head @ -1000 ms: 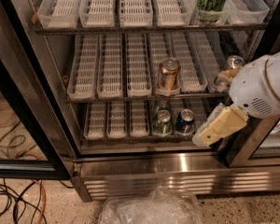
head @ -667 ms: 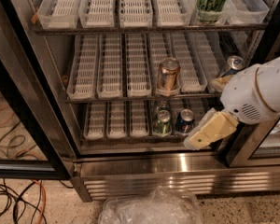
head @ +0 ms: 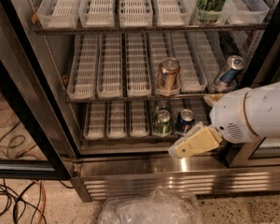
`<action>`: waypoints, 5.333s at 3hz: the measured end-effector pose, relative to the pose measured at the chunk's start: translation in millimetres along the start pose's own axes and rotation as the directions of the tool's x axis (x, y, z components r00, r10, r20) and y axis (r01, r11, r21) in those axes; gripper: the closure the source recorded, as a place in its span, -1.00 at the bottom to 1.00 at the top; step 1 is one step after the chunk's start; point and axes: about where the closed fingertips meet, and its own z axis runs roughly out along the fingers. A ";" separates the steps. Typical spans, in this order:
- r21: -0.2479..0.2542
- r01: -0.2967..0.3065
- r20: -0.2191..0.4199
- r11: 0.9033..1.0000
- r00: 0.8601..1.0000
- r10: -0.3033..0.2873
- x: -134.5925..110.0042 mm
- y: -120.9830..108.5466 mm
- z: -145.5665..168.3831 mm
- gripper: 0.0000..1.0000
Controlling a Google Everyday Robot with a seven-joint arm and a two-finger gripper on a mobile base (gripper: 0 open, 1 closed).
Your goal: Pick green can from bottom shelf of fridge
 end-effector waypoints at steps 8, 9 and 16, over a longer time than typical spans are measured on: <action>0.408 -0.423 0.465 0.809 0.859 0.215 46.7 -60.8 36.2 -1.00; 0.481 -0.396 0.479 0.782 0.866 0.145 79.2 -58.7 37.2 -1.00; 0.426 -0.372 0.578 0.824 0.813 0.069 69.7 -21.4 106.2 -1.00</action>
Offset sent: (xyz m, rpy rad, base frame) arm -0.0063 0.0123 -0.0610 0.2555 -0.1133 -0.3469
